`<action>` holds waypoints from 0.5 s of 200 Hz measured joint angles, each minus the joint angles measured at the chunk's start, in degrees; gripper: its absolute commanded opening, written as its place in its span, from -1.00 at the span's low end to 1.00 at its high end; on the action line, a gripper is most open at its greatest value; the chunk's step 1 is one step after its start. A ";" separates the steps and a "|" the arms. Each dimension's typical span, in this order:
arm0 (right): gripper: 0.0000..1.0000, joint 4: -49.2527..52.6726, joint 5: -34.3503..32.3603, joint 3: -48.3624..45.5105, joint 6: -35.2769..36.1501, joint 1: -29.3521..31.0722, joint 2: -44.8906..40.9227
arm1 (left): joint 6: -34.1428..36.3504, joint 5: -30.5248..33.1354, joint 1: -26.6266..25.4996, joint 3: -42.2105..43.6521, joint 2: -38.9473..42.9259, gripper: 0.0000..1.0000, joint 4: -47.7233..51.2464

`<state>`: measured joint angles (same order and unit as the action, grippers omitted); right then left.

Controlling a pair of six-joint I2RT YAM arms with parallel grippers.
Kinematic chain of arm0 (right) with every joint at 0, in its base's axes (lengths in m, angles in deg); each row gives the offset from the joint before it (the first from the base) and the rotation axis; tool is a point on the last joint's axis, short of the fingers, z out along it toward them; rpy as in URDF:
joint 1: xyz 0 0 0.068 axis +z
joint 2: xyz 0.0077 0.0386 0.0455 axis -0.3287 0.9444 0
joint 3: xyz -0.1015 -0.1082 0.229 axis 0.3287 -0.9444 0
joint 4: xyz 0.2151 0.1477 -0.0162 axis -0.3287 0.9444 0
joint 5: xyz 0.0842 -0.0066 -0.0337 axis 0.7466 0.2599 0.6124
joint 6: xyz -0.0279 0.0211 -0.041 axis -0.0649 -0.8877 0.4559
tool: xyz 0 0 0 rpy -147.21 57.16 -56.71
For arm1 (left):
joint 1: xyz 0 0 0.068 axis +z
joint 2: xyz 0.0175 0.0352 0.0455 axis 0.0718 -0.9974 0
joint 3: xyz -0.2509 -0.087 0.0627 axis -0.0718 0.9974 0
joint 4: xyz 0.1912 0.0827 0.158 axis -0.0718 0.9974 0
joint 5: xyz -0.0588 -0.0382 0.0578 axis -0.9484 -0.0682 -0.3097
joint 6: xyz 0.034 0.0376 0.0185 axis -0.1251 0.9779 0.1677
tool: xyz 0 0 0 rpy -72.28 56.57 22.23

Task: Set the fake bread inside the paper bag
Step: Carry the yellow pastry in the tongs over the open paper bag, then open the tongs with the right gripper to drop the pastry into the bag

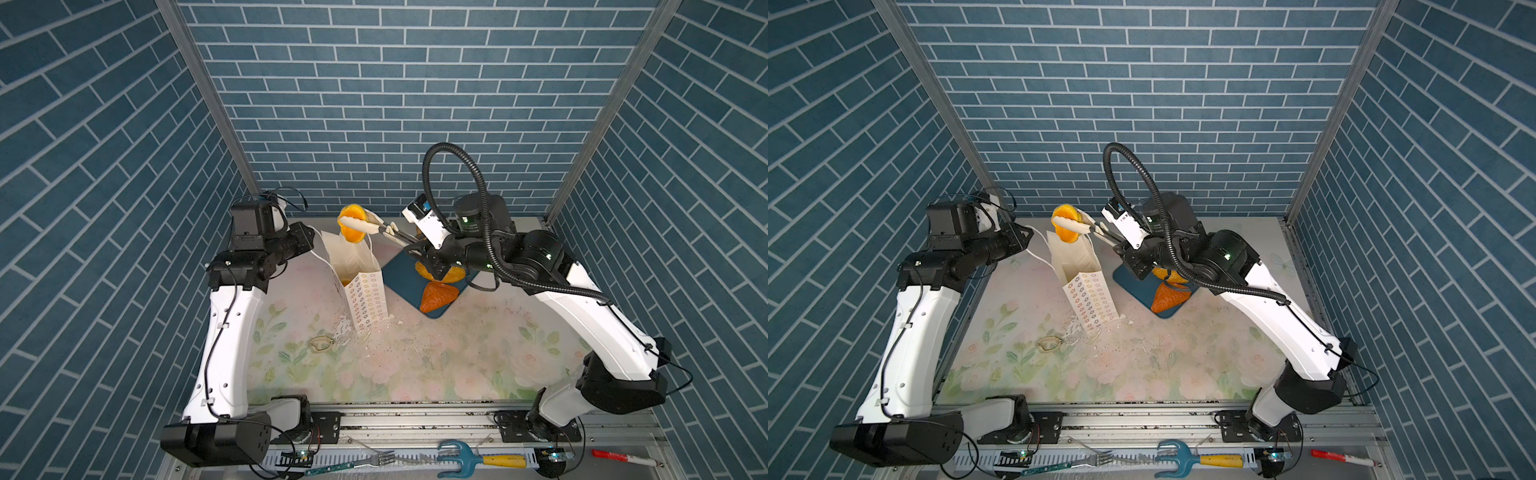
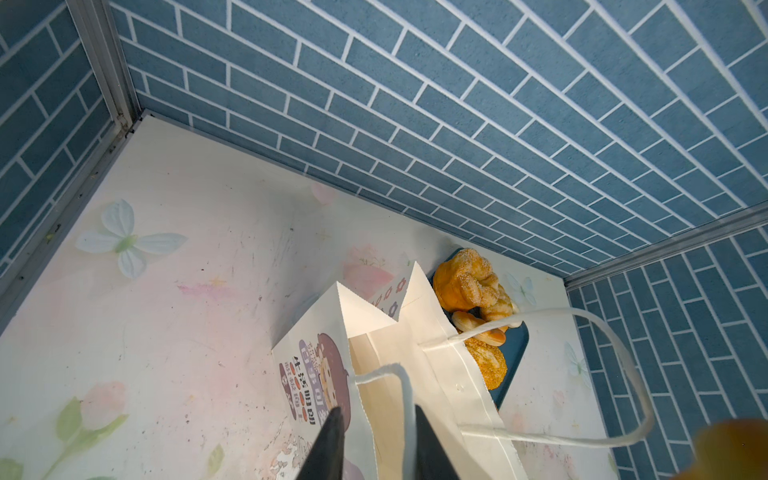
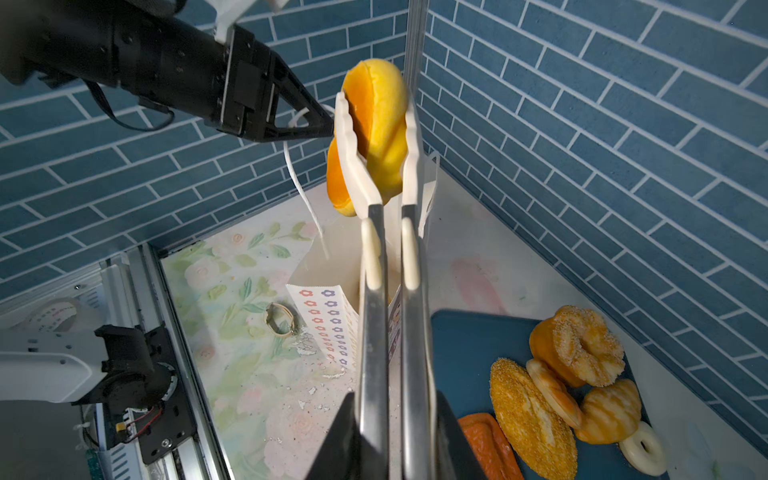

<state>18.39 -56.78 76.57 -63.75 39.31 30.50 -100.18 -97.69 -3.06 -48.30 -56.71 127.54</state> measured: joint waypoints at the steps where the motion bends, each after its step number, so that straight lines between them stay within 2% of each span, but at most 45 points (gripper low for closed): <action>1: -0.52 0.04 -0.09 0.00 0.02 0.04 0.15 | 0.09 0.00 0.00 0.00 0.00 -0.58 0.00; 48: -0.49 2.08 -3.34 -0.02 1.51 1.40 4.96 | -0.20 -0.02 -0.31 0.33 0.00 -0.74 0.07; 100: -0.44 4.76 -5.66 -0.02 1.95 1.53 9.88 | -0.22 -0.02 -0.50 0.33 0.04 -0.78 0.17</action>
<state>23.16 -62.44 76.55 -61.80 40.84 40.37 -100.40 -97.71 -3.56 -47.97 -56.66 127.71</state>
